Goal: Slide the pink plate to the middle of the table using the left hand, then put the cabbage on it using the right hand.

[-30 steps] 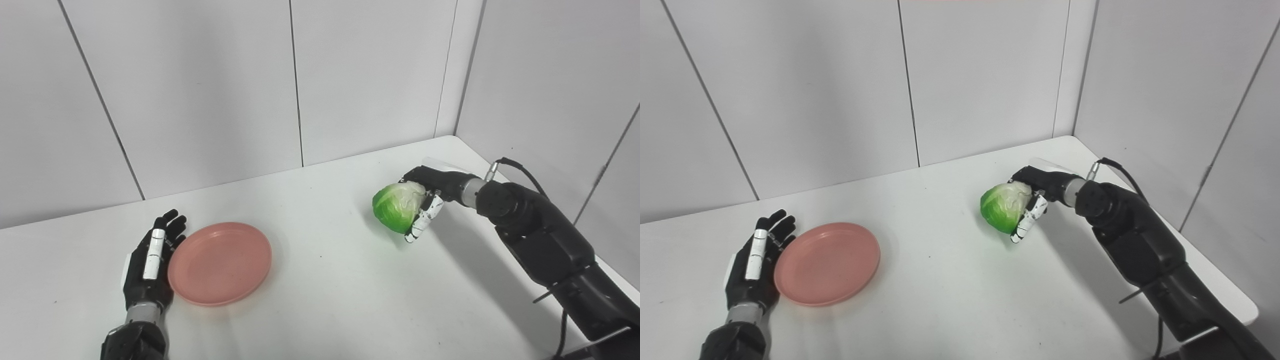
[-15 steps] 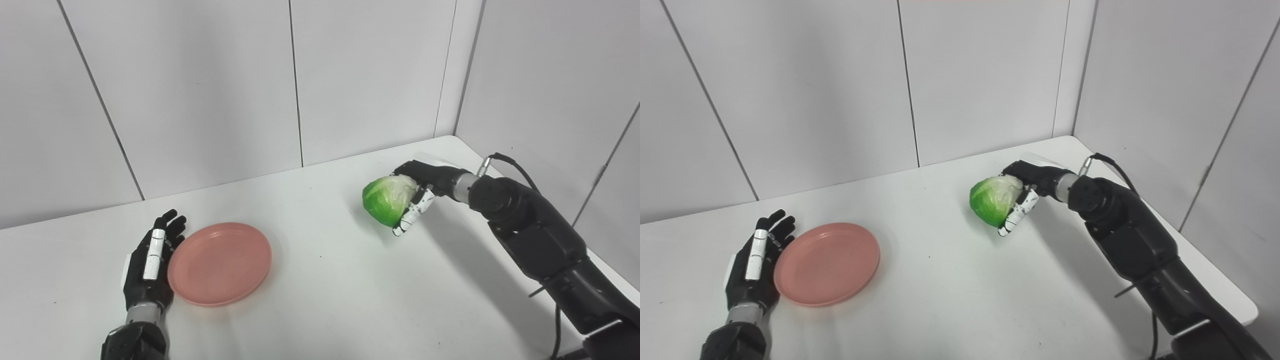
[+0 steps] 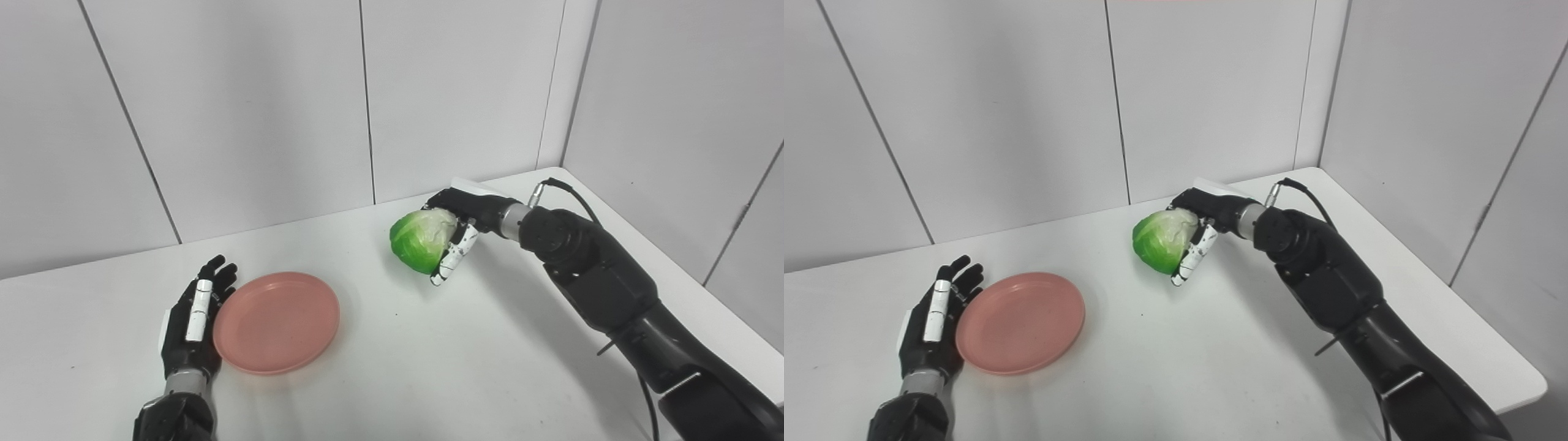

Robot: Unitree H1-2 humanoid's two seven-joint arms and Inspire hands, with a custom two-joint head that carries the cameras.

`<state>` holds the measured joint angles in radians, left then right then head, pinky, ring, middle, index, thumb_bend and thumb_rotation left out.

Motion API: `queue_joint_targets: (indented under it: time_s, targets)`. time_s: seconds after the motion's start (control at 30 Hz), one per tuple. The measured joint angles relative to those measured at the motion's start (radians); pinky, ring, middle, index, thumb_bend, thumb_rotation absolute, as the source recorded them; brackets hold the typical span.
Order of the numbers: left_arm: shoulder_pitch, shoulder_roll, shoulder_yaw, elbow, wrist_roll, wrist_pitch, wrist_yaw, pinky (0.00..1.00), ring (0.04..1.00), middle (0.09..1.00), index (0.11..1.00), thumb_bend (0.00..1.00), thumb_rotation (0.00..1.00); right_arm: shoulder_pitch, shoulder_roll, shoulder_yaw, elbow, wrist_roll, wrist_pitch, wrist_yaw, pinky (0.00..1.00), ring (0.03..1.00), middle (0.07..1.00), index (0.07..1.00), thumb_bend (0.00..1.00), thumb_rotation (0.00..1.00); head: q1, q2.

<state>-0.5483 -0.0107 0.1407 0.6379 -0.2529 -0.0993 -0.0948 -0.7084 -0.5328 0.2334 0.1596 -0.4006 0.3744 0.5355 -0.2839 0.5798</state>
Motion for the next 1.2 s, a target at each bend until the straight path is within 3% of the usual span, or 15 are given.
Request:
queue_joint_targets:
  time_s: [0.53, 0.7, 0.93, 1.2]
  targets:
    - [-0.005, -0.031, -0.008, 0.016, 0.040, -0.027, 0.040, 0.85, 0.848, 0.776, 0.728, 0.79, 0.71, -0.051, 0.047, 0.079, 0.049, -0.010, -0.036, 0.000, 0.37, 0.483, 0.581, 0.595, 0.99, 0.15, 0.156, 0.014]
    - [-0.015, -0.054, -0.016, 0.036, 0.059, -0.043, 0.052, 0.82, 0.839, 0.775, 0.739, 0.78, 0.73, -0.077, 0.063, 0.088, 0.064, -0.008, -0.062, 0.000, 0.42, 0.515, 0.587, 0.596, 1.00, 0.16, 0.192, 0.015]
    - [-0.027, -0.067, -0.023, 0.071, 0.081, -0.084, 0.073, 0.82, 0.839, 0.781, 0.735, 0.74, 0.74, -0.113, 0.097, 0.099, 0.119, -0.008, -0.100, 0.000, 0.31, 0.449, 0.571, 0.608, 0.97, 0.15, 0.258, 0.011]
    - [-0.027, -0.073, -0.030, 0.072, 0.094, -0.092, 0.082, 0.82, 0.838, 0.782, 0.737, 0.75, 0.76, -0.139, 0.139, 0.114, 0.153, -0.010, -0.144, 0.000, 0.29, 0.421, 0.563, 0.609, 0.97, 0.14, 0.285, 0.012]
